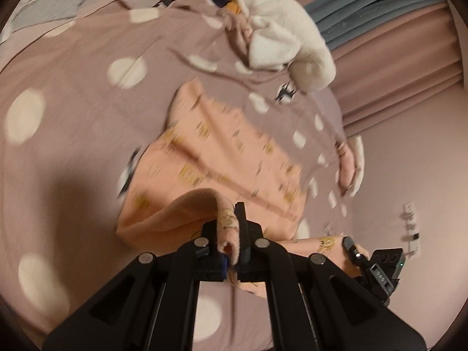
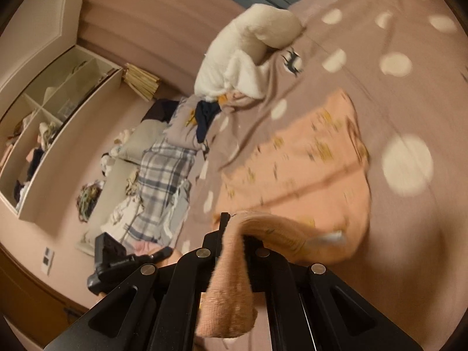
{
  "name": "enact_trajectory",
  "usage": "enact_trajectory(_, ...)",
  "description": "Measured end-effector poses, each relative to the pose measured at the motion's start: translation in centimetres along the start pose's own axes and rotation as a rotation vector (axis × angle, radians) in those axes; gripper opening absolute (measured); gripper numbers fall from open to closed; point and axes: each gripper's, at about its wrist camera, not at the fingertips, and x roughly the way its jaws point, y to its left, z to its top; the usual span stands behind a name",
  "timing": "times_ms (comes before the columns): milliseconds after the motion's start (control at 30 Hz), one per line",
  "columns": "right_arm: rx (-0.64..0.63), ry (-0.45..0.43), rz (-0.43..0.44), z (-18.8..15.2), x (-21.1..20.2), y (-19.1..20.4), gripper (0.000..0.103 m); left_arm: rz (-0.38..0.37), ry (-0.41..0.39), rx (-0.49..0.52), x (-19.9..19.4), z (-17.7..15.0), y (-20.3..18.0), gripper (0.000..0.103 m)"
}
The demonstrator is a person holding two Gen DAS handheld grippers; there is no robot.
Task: Fold small clothes
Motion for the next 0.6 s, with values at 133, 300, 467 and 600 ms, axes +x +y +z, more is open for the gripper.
enact_trajectory(133,-0.004,0.006,-0.03,3.7,2.3,-0.3,0.001,-0.026,0.002,-0.013,2.6,3.7,-0.6,0.002)
enact_trajectory(300,-0.043,0.014,-0.111,7.7,5.2,-1.0,0.0,-0.022,-0.049,-0.087,6.7,8.7,0.8,0.002)
enact_trajectory(467,0.018,0.151,-0.286,10.8,10.5,-5.1,0.0,0.048,-0.064,-0.12,11.0,11.6,2.3,0.002)
enact_trajectory(600,0.048,0.222,-0.356,11.7,13.2,-7.7,0.0,0.078,-0.03,-0.144,13.4,13.2,3.6,0.003)
